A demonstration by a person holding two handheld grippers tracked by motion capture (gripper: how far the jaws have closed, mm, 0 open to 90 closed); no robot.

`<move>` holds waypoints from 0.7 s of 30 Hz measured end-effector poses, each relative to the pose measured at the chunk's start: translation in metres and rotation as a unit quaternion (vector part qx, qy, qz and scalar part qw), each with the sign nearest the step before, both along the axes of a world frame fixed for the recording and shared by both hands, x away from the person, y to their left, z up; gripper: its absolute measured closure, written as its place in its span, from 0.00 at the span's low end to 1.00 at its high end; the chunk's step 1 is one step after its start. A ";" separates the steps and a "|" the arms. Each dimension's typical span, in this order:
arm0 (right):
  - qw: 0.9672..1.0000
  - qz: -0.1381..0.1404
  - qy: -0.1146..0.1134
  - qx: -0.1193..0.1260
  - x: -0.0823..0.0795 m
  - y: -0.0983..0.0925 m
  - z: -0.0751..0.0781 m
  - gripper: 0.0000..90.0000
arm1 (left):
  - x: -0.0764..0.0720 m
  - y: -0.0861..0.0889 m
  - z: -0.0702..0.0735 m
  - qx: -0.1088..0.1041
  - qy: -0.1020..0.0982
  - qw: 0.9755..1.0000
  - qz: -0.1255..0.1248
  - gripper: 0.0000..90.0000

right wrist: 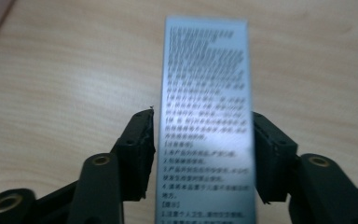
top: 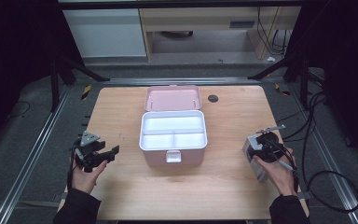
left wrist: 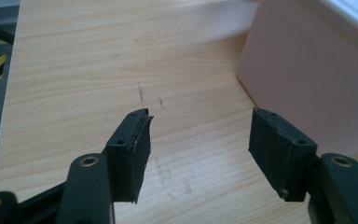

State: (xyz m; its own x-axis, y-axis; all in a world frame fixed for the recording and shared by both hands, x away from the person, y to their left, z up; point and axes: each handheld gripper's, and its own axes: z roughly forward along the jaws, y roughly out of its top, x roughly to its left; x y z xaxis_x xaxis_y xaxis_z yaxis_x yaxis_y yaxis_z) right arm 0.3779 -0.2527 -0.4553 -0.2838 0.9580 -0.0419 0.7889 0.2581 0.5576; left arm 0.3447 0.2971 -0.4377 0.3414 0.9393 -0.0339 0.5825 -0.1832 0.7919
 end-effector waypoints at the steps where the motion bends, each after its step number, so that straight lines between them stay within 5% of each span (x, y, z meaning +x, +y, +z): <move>1: 1.000 0.002 -0.014 0.003 -0.001 -0.001 0.004 0.51 | 0.000 0.000 0.002 -0.006 0.002 1.000 0.000 0.43; 7: 0.993 0.018 -0.115 0.021 -0.008 0.001 0.034 0.44 | 0.000 -0.002 0.018 -0.019 -0.013 1.000 -0.007 0.48; 13: 0.977 0.061 -0.194 0.068 -0.007 0.028 0.075 0.40 | 0.008 -0.012 0.042 -0.034 -0.043 0.998 -0.020 0.52; 15: 0.976 0.066 -0.196 0.074 -0.006 0.032 0.077 0.39 | 0.013 -0.020 0.051 -0.049 -0.051 0.997 -0.028 0.54; 16: 0.972 0.079 -0.200 0.091 -0.003 0.042 0.080 0.38 | 0.014 -0.023 0.053 -0.051 -0.052 0.997 -0.032 0.55; 21: 0.964 0.108 -0.204 0.131 0.006 0.068 0.079 0.37 | 0.022 -0.047 0.054 -0.045 -0.055 0.996 -0.053 0.55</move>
